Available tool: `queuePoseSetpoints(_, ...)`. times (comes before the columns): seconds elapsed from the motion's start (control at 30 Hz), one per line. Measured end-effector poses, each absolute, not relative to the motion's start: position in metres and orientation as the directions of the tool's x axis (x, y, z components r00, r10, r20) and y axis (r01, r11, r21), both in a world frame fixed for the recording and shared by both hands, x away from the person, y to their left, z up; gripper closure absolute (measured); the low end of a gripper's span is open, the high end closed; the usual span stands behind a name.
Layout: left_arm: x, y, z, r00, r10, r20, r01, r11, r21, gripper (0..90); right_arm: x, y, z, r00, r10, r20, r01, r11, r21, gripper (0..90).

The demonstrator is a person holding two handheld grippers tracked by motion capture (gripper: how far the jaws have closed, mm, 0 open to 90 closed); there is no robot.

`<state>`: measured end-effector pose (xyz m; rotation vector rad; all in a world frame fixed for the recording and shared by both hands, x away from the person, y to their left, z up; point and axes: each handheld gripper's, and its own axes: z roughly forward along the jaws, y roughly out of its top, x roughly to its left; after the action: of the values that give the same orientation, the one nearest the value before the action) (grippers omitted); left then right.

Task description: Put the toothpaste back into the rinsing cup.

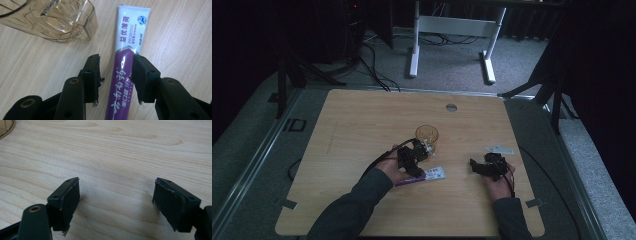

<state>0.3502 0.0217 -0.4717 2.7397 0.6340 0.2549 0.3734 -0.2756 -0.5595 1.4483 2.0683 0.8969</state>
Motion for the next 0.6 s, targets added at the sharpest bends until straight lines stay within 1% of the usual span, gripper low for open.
queuePoseSetpoints(0.6, 0.353, 0.015, -0.484, 0.898, 0.434, 0.072, 0.397, -0.87, 0.292, 58.3, 0.373, -0.276, -0.56, -0.342, 0.94, -0.001, 0.641, 0.234, 0.731, 21.2)
